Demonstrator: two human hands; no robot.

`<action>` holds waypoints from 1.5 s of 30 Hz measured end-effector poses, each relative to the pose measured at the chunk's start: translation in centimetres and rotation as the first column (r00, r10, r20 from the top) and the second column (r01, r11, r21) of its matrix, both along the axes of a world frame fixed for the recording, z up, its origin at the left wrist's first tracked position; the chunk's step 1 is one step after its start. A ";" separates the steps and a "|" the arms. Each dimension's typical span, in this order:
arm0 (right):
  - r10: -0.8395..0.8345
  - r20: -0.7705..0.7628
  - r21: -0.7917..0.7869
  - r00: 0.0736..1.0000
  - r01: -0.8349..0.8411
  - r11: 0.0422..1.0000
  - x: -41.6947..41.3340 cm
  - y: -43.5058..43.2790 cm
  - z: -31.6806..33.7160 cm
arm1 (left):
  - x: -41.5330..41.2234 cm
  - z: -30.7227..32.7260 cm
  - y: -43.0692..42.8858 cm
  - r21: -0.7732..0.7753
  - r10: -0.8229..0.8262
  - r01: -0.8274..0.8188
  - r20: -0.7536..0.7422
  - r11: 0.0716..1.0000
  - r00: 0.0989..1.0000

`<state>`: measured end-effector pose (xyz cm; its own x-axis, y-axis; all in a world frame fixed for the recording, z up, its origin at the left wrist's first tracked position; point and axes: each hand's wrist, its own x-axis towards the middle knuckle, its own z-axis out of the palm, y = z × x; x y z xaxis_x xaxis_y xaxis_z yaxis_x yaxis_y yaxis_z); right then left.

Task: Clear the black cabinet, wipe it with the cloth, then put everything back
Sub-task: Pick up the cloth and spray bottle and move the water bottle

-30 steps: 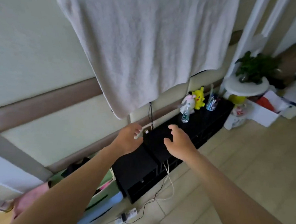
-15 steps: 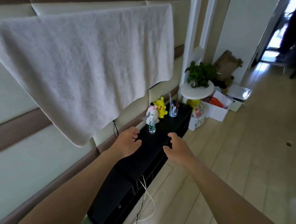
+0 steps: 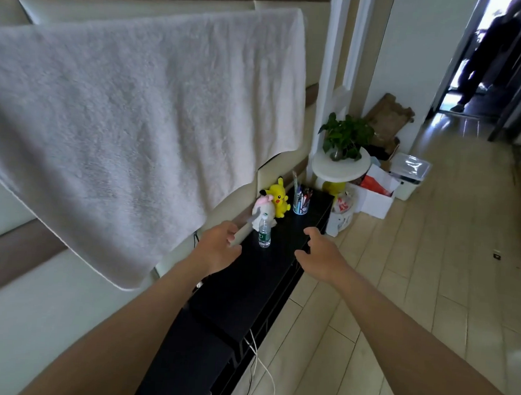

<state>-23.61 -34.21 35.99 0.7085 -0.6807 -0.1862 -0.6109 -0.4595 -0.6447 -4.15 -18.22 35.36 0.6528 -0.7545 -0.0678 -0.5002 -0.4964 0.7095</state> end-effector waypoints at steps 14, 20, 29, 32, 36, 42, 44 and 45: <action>0.024 -0.070 0.135 0.997 -0.014 0.991 12.6 -17.2 -9.1 | 10.7 -8.0 -15.9 0.177 -0.026 0.035 -0.056 0.984 0.998; 0.072 -0.139 0.264 0.988 -0.033 0.964 21.1 -28.4 -18.6 | 18.1 -15.9 -29.4 0.328 0.041 -0.008 -0.093 0.944 0.995; 0.126 -0.214 0.347 0.969 -0.045 0.937 29.1 -37.8 -30.5 | 24.5 -29.5 -40.0 0.468 0.071 -0.009 -0.114 0.884 0.991; 0.124 -0.220 0.371 0.968 -0.035 0.928 30.5 -39.7 -32.6 | 26.1 -32.2 -42.0 0.486 0.068 -0.016 -0.090 0.874 0.994; 0.125 -0.229 0.394 0.965 -0.026 0.919 31.3 -40.9 -34.6 | 27.3 -34.4 -44.2 0.552 0.038 0.016 -0.087 0.833 0.996; 0.141 -0.252 0.421 0.957 -0.022 0.907 31.2 -41.4 -36.0 | 27.3 -35.8 -44.8 0.602 -0.064 0.034 0.029 0.798 0.998; 0.137 -0.254 0.425 0.958 -0.017 0.905 31.1 -41.4 -36.0 | 27.0 -35.3 -44.6 0.588 -0.067 0.031 0.039 0.808 0.997; 0.137 -0.253 0.423 0.958 -0.018 0.906 31.1 -41.4 -35.9 | 26.9 -35.0 -44.5 0.580 -0.057 0.024 0.039 0.814 0.998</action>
